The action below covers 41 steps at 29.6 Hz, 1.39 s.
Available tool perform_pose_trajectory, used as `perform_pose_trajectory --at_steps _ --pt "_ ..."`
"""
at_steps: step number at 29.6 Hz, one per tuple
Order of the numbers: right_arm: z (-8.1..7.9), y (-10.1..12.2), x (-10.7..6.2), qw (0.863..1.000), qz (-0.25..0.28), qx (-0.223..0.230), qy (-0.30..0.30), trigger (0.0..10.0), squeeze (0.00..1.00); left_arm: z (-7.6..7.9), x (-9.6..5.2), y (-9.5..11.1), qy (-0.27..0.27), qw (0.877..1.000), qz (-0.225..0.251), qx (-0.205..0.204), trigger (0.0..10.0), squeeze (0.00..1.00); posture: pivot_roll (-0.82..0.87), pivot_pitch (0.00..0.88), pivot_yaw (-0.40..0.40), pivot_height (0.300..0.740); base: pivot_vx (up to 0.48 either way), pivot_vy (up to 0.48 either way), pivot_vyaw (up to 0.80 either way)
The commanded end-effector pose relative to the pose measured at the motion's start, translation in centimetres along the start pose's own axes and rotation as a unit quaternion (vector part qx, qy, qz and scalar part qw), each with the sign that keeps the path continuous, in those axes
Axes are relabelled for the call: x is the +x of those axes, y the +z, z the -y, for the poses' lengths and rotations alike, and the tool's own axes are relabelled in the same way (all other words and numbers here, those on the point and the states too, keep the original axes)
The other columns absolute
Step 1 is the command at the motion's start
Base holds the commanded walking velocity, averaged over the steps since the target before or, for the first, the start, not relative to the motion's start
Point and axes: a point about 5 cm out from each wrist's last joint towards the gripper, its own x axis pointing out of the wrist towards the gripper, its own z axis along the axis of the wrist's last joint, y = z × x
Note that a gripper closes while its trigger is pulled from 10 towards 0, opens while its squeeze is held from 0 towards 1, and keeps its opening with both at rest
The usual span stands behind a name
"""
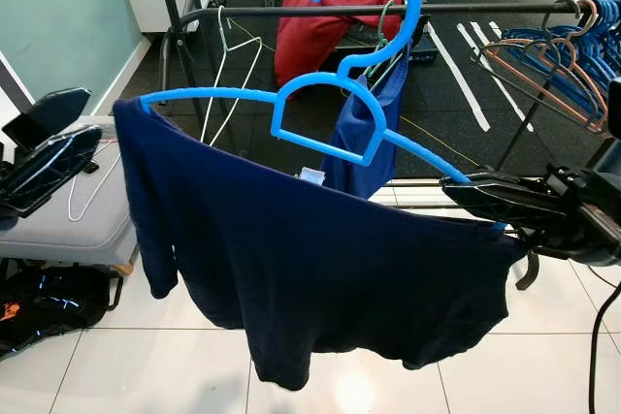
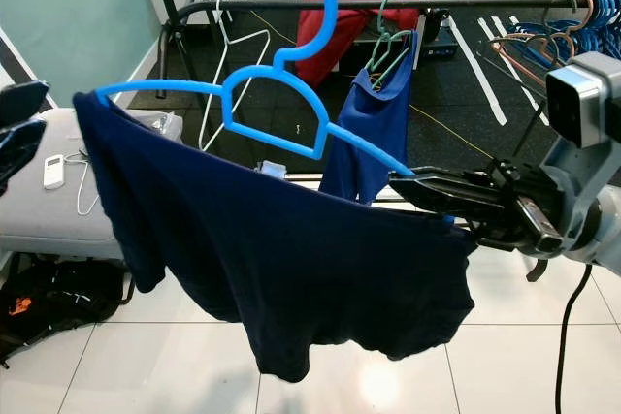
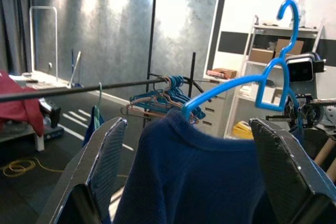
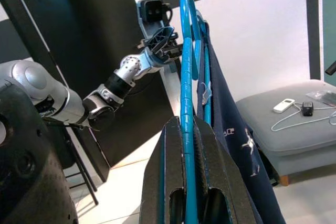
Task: Hang hanger
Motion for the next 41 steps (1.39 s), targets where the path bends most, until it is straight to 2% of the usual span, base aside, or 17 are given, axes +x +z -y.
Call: perform_pose_trajectory --at_steps 1,8,17,18,37,38,39,40,41 --pt "-0.7 0.6 0.6 1.000 0.000 -0.014 0.028 0.0 0.00 0.0 -0.3 -0.5 -0.001 1.000 0.001 -0.019 10.0 0.00 -0.13 0.118 0.050 0.740 0.000 0.000 0.00" --pt "-1.1 0.4 1.4 0.999 -0.003 -0.012 0.050 0.0 0.00 0.0 -0.1 -1.3 -0.010 0.999 0.001 -0.037 10.0 0.00 -0.13 0.121 0.052 0.740 0.000 0.000 0.00" --pt "-1.0 0.4 1.4 0.999 -0.004 -0.012 0.051 0.0 0.00 0.0 0.0 -1.4 -0.013 0.999 0.000 -0.040 9.7 0.00 -0.13 0.122 0.052 0.740 0.000 0.000 0.00" --pt "-1.0 0.4 1.4 0.999 -0.003 -0.011 0.051 0.0 0.00 0.1 0.1 -1.4 -0.020 0.999 0.003 -0.043 0.0 0.00 -0.13 0.122 0.051 0.740 0.000 0.000 0.00" --pt "-0.3 0.4 0.8 1.000 -0.003 -0.021 0.013 0.0 0.00 0.5 0.3 -0.4 -0.036 0.998 0.033 -0.046 0.0 0.00 -0.13 0.119 0.050 0.740 0.000 0.000 0.00" --pt "0.0 0.3 0.7 1.000 -0.005 -0.024 -0.002 10.0 0.00 0.5 0.3 -0.4 -0.036 0.998 0.035 -0.045 0.0 0.00 -0.13 0.119 0.051 0.740 0.000 0.000 0.00" --pt "0.0 0.3 0.7 1.000 -0.005 -0.024 -0.002 10.0 0.00 0.5 0.3 -0.4 -0.036 0.998 0.035 -0.045 0.0 0.00 -0.13 0.119 0.051 0.740 0.000 0.000 0.00" --pt "0.6 0.3 0.4 0.999 0.004 -0.028 -0.024 10.0 0.53 0.6 0.4 -0.3 -0.036 0.998 0.037 -0.045 0.0 0.00 -0.13 0.119 0.048 0.740 0.000 0.000 0.00" --pt "0.6 0.3 0.4 0.999 0.004 -0.028 -0.024 10.0 0.53 0.6 0.4 -0.3 -0.036 0.998 0.037 -0.045 0.0 0.00 -0.13 0.119 0.048 0.740 0.000 0.000 0.00"
